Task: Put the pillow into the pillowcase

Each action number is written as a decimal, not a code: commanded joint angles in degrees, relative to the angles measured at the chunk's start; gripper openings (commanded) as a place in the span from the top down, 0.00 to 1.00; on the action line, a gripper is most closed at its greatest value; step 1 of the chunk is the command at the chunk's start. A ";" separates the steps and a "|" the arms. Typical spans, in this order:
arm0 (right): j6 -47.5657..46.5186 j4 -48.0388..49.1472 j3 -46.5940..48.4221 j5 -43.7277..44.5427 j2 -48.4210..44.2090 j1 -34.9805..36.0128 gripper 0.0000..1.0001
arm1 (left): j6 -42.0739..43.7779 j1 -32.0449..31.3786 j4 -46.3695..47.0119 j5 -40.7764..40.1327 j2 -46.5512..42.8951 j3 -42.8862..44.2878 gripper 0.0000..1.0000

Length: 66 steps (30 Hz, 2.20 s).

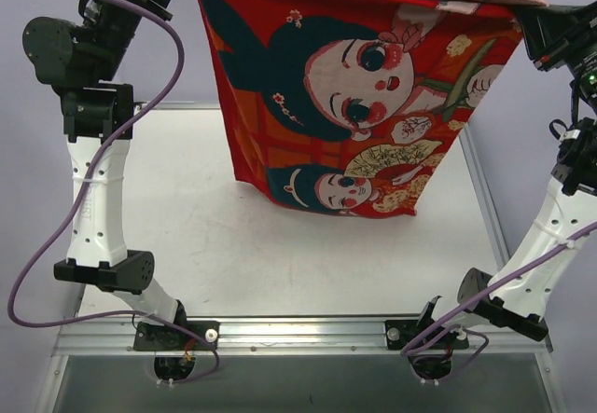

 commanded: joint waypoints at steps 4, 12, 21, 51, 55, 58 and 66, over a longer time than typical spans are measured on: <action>-9.42 9.89 -9.32 11.26 -11.87 -2.33 1.00 | 10.57 4.68 8.29 -15.22 -12.50 -9.17 1.00; -18.21 7.25 -15.92 11.95 -23.05 -2.51 1.00 | 16.81 4.77 6.89 -19.10 -23.50 -15.96 1.00; -15.50 7.51 -12.58 13.36 -22.01 -2.60 1.00 | 18.05 4.77 1.88 -21.30 -19.30 -4.36 1.00; -46.52 -46.10 -26.71 51.07 26.34 0.66 0.23 | 23.51 -4.29 -38.74 -14.61 32.70 9.25 0.02; -52.22 -46.37 -38.38 40.11 15.81 4.34 0.29 | 22.80 -2.71 -40.56 -8.13 15.81 -16.83 0.03; -61.61 -49.86 -43.06 31.47 12.01 12.84 0.35 | 22.01 -2.18 -46.27 -1.54 7.54 -29.26 0.03; -82.46 -66.31 -51.51 27.25 17.09 34.29 0.50 | 13.32 2.30 -52.35 9.46 -4.07 -48.29 0.03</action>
